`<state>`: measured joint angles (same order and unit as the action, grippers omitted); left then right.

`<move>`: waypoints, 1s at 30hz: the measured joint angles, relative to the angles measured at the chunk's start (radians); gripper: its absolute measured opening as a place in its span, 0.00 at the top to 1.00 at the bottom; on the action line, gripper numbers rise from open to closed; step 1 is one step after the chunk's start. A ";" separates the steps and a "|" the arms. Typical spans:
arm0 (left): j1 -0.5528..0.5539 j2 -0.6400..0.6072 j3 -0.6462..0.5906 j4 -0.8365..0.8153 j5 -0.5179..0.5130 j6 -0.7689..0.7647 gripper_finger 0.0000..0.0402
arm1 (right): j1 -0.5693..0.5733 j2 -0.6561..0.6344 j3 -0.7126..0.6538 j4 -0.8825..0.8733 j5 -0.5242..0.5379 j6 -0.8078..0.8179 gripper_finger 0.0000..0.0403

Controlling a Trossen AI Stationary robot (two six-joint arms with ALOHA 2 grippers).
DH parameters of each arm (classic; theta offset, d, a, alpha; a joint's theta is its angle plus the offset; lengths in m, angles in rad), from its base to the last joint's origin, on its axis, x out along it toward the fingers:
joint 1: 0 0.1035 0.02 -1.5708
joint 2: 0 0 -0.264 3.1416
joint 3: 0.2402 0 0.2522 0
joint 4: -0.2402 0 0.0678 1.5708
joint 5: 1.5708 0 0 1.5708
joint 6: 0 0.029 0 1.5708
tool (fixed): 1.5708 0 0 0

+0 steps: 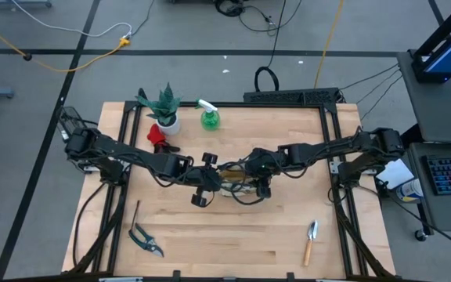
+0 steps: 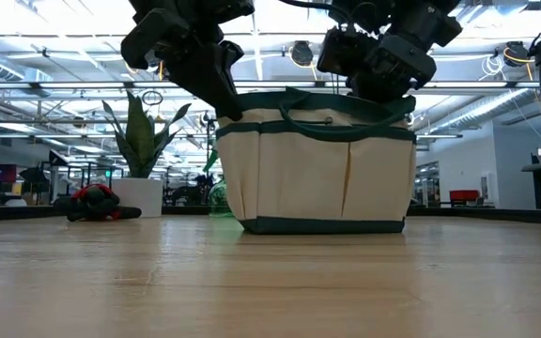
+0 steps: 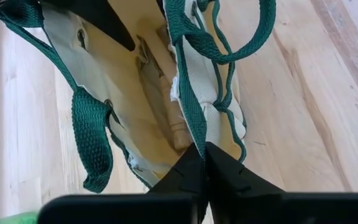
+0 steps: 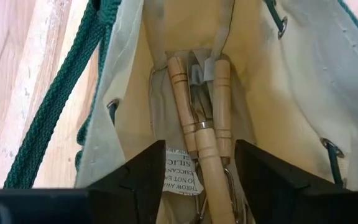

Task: Pick & Place Garden tools in Gardening bag
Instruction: Put the light brown trowel into the gardening bag

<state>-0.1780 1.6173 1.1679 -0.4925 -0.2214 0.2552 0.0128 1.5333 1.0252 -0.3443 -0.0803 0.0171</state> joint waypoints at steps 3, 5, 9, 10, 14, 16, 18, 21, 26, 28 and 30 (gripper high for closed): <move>0.000 0.000 0.000 -0.001 0.000 0.000 0.93 | 0.000 0.000 -0.001 0.021 0.000 -0.004 0.51; 0.000 0.000 0.000 -0.002 0.000 -0.001 0.93 | 0.000 0.000 -0.001 0.033 0.000 -0.004 0.49; 0.000 0.000 0.000 -0.008 0.000 -0.001 0.94 | 0.000 -0.013 -0.002 0.037 0.002 -0.004 0.48; 0.000 0.000 0.000 -0.008 0.000 -0.001 0.95 | 0.000 -0.022 -0.002 0.033 0.003 -0.004 0.48; 0.000 0.000 0.000 -0.010 0.000 -0.001 0.98 | 0.000 -0.053 -0.002 0.035 0.004 -0.004 0.49; 0.000 0.000 0.000 -0.010 0.000 -0.002 0.98 | 0.000 -0.074 -0.003 0.030 0.005 -0.004 0.49; 0.000 0.000 0.000 -0.010 -0.003 -0.015 0.98 | 0.000 -0.096 -0.002 0.041 0.005 -0.004 0.49; 0.000 0.000 0.000 -0.010 -0.008 -0.041 0.93 | 0.001 -0.124 -0.002 0.041 0.005 0.004 0.49; 0.000 0.000 0.000 -0.011 -0.008 -0.048 0.81 | 0.002 -0.180 -0.002 0.049 0.001 0.109 0.50; 0.000 0.000 0.000 -0.012 -0.008 -0.048 0.77 | 0.008 -0.200 -0.002 0.046 0.001 0.176 0.50; 0.000 0.000 0.000 -0.012 -0.008 -0.049 0.74 | 0.024 -0.219 -0.002 0.046 0.002 0.207 0.50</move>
<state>-0.1783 1.6169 1.1679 -0.5045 -0.2295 0.2062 0.0365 1.3141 1.0237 -0.2983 -0.0785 0.2236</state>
